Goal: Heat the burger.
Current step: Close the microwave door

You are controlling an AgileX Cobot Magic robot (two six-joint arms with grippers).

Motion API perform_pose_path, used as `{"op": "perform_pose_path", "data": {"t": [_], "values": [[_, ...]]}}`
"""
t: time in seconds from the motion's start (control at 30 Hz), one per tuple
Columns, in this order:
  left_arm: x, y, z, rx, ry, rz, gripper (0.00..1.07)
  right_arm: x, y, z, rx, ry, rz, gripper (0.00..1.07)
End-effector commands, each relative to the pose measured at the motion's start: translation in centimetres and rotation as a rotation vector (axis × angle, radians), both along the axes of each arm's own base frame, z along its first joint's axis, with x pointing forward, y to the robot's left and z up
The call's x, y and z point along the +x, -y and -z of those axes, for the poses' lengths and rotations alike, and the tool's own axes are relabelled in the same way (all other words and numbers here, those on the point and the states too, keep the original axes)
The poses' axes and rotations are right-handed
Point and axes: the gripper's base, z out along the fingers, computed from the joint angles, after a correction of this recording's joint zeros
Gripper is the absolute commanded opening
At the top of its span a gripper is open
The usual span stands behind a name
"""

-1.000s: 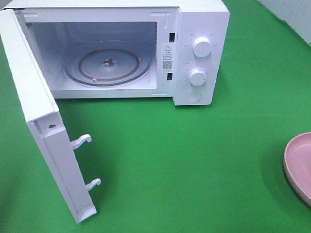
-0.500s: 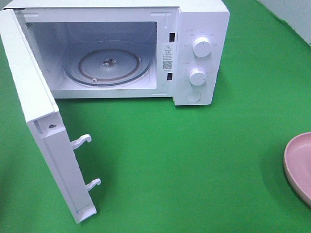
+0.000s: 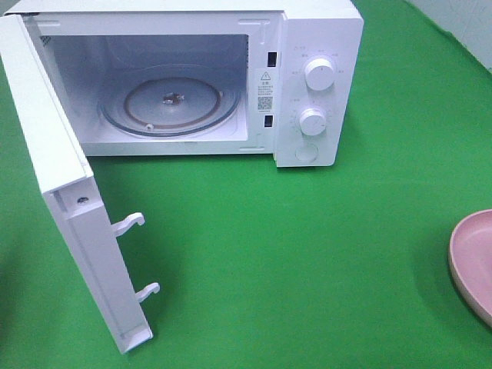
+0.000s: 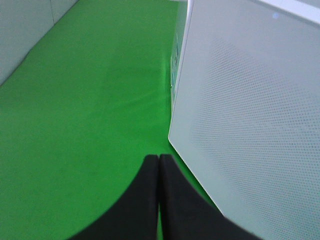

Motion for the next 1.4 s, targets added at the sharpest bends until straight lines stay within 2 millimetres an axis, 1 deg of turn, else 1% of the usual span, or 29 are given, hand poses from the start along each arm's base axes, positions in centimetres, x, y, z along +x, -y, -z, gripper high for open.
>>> {"op": "perform_pose_path", "data": {"t": [0.03,0.07,0.1,0.17,0.27,0.3,0.33,0.4,0.57,0.63,0.67,0.7,0.8,0.83,0.87,0.93,1.03,1.07,1.1,1.13,1.23,1.27,1.3,1.37,1.4], "values": [[0.7,0.0,0.2,0.013,0.027,0.005,0.0,-0.3,0.0,-0.1,0.008,0.046,0.008,0.76],[1.2,0.1,0.5,0.012,0.032,0.005,0.0,-0.3,0.0,-0.1,0.008,0.046,0.008,0.76],[1.2,0.1,0.5,0.012,0.032,0.005,0.0,-0.3,0.0,-0.1,0.008,0.046,0.008,0.76],[1.9,0.4,1.2,-0.029,0.013,0.026,0.0,-0.3,0.0,-0.1,0.008,0.046,0.008,0.76],[2.1,0.5,1.3,-0.033,0.014,0.041,0.0,-0.3,0.0,-0.1,0.008,0.046,0.008,0.76],[2.4,1.1,1.5,-0.021,0.035,0.103,0.0,-0.3,0.0,-0.1,0.008,0.046,0.008,0.76],[2.4,1.1,1.5,-0.021,0.035,0.103,0.0,-0.3,0.0,-0.1,0.008,0.046,0.008,0.76],[3.0,2.3,1.8,0.014,0.078,0.247,0.0,-0.3,0.0,-0.1,0.008,0.046,0.008,0.76],[3.8,2.6,2.1,-0.009,0.075,0.28,0.0,-0.3,0.0,-0.1,0.008,0.046,0.008,0.76],[5.0,3.2,2.7,-0.013,0.052,0.311,0.0,-0.3,0.0,-0.1,0.008,0.046,0.008,0.76],[5.0,3.2,2.7,-0.013,0.052,0.311,0.0,-0.3,0.0,-0.1,0.008,0.046,0.008,0.76],[5.6,4.0,2.9,-0.003,0.041,0.348,0.0,-0.3,0.0,-0.1,0.008,0.046,0.008,0.76],[5.9,4.3,3.0,0.002,0.04,0.365,0.0,-0.3,0.0,-0.1,0.008,0.046,0.008,0.76],[6.4,5.2,3.2,0.014,0.032,0.397,0.0,-0.3,0.0,-0.1,0.008,0.046,0.008,0.76],[6.4,5.2,3.2,0.014,0.032,0.397,0.0,-0.3,0.0,-0.1,0.008,0.046,0.008,0.76],[7.3,6.2,3.6,-0.002,0.037,0.383,0.0,-0.3,0.0,-0.1,0.008,0.046,0.008,0.76],[7.7,6.8,3.9,-0.026,0.034,0.374,0.0,-0.3,0.0,-0.1,0.008,0.046,0.008,0.76],[8.1,7.5,4.2,-0.043,0.037,0.381,0.0,-0.3,0.0,-0.1,0.008,0.046,0.008,0.76],[8.1,7.5,4.2,-0.043,0.037,0.381,0.0,-0.3,0.0,-0.1,0.008,0.046,0.008,0.76],[8.5,8.3,4.5,-0.055,0.03,0.388,0.0,-0.3,0.0,-0.1,0.008,0.046,0.008,0.76],[8.7,8.5,4.7,-0.058,0.024,0.386,0.0,-0.3,0.0,-0.1,0.008,0.046,0.008,0.76],[9.1,9.4,4.9,-0.057,0.022,0.389,0.0,-0.3,0.0,-0.1,0.008,0.046,0.008,0.76],[9.1,9.4,4.9,-0.057,0.022,0.389,0.0,-0.3,0.0,-0.1,0.008,0.046,0.008,0.76],[10.0,11.0,5.0,-0.054,0.032,0.398,0.0,-0.3,0.0,-0.1,0.008,0.046,0.008,0.76],[10.0,11.0,5.0,-0.054,0.032,0.398,0.0,-0.3,0.0,-0.1,0.008,0.046,0.008,0.76]]}}
